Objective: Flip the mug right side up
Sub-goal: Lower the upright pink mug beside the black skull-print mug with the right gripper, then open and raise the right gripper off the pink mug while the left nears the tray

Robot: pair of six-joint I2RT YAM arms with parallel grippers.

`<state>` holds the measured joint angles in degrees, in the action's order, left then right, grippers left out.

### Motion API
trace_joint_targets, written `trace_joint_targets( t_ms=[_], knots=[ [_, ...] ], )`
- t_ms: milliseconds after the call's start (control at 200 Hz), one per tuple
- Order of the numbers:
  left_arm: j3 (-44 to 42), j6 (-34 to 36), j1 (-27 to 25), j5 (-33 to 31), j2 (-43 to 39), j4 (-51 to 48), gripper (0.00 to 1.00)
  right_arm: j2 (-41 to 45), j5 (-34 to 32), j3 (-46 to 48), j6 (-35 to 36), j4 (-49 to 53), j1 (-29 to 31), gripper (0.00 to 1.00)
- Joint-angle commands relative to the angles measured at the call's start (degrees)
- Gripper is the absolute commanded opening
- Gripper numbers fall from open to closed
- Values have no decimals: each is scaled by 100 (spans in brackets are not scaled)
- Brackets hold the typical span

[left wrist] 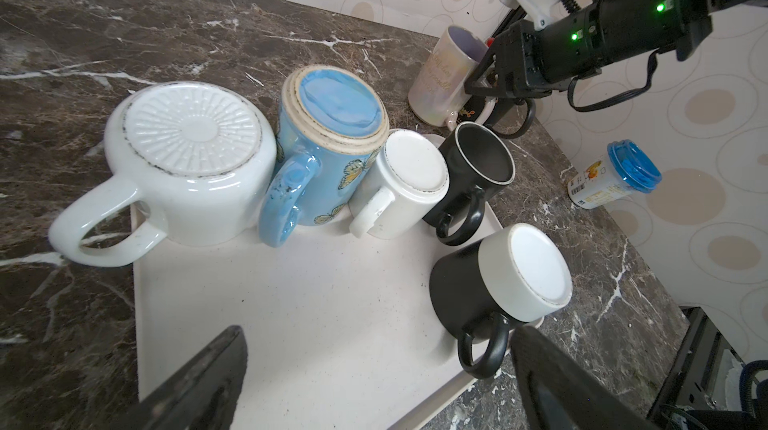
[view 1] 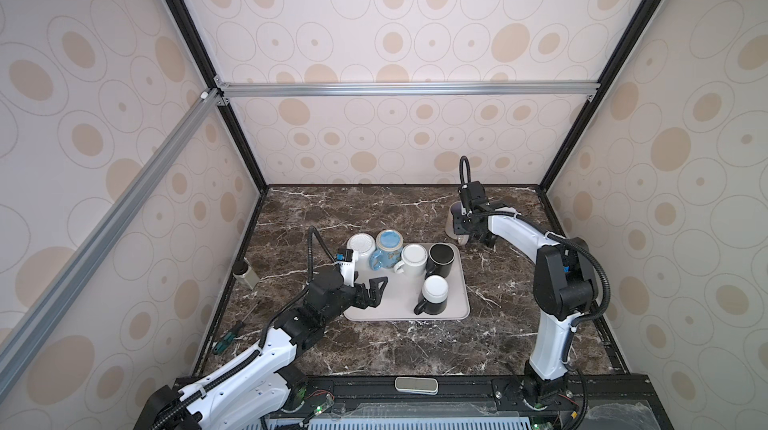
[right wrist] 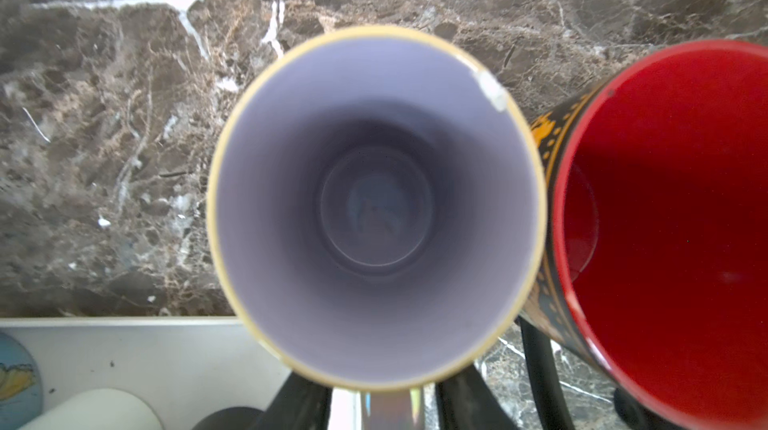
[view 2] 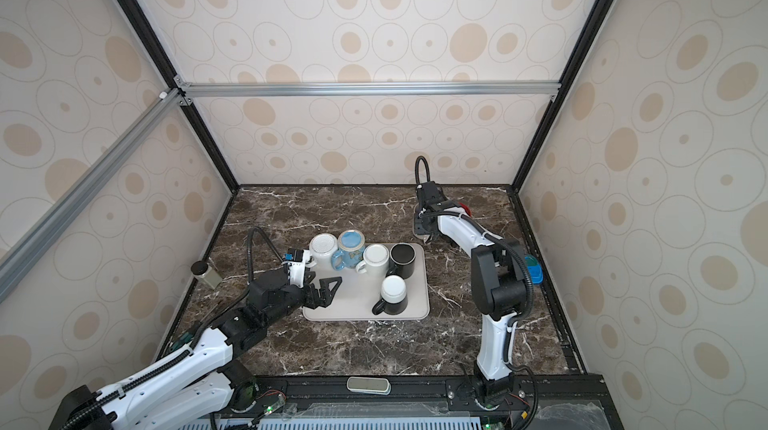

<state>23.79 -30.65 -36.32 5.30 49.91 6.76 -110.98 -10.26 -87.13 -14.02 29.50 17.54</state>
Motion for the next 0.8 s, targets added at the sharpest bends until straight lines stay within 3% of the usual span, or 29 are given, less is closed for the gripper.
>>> trace_joint_targets(
  t_ms=[0,275,480,690,795],
  knots=[
    [-33,-20,24,-73,-79,-15,100,319,20,4,-14,19,-6,47],
    [-6,68,23,-142,-44,-83,100,813,-51,86,0,97,20,53],
    [-32,120,25,-274,-46,-157,100,1683,-124,281,-14,53,206,54],
    [12,169,26,-528,-10,-210,99,2848,-625,756,137,60,995,54],
    [234,290,28,-1118,53,-543,98,3294,-835,1079,92,63,1488,54]
  ],
)
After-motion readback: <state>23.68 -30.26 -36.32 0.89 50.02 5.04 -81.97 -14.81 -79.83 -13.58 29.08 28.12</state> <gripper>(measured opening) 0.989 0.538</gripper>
